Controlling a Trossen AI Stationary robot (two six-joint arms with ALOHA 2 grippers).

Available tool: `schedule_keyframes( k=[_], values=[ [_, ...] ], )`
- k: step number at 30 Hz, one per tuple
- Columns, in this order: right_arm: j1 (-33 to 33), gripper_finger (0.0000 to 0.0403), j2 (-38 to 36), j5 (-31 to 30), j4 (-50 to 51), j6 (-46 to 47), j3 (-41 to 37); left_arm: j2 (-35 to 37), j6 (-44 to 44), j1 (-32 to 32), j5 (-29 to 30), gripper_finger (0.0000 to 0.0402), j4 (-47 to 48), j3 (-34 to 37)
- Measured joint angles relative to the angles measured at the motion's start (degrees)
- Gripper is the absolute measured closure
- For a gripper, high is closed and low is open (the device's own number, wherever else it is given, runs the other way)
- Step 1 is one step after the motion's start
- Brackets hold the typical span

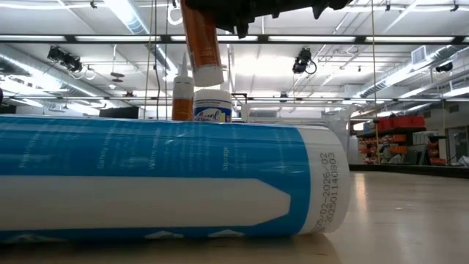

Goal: Pick & place silicon tubes, Sealant and Lysol wipes
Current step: Put the top orange sealant into the left transparent bin

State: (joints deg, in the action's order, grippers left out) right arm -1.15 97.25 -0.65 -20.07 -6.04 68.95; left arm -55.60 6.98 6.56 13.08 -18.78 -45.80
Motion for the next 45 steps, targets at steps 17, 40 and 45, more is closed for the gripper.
schedule_keyframes(
  k=[17, 40, 45],
  values=[
    [-0.02, 0.0031, -2.98, -1.02, 4.33, -0.70, 0.17, 0.63, 0.13, -3.36, 1.27, 0.0342, 4.72, 0.07],
    [-4.30, 0.0005, -9.18, -1.71, 11.11, -1.92, 0.04, 1.23, -3.70, -19.15, -4.18, 0.0347, 5.95, 3.15],
    [-4.33, 0.0004, -9.40, -1.96, 11.94, -1.95, 0.04, 1.21, -4.19, -22.09, -4.11, 0.0348, 2.62, 6.06]
  ],
)
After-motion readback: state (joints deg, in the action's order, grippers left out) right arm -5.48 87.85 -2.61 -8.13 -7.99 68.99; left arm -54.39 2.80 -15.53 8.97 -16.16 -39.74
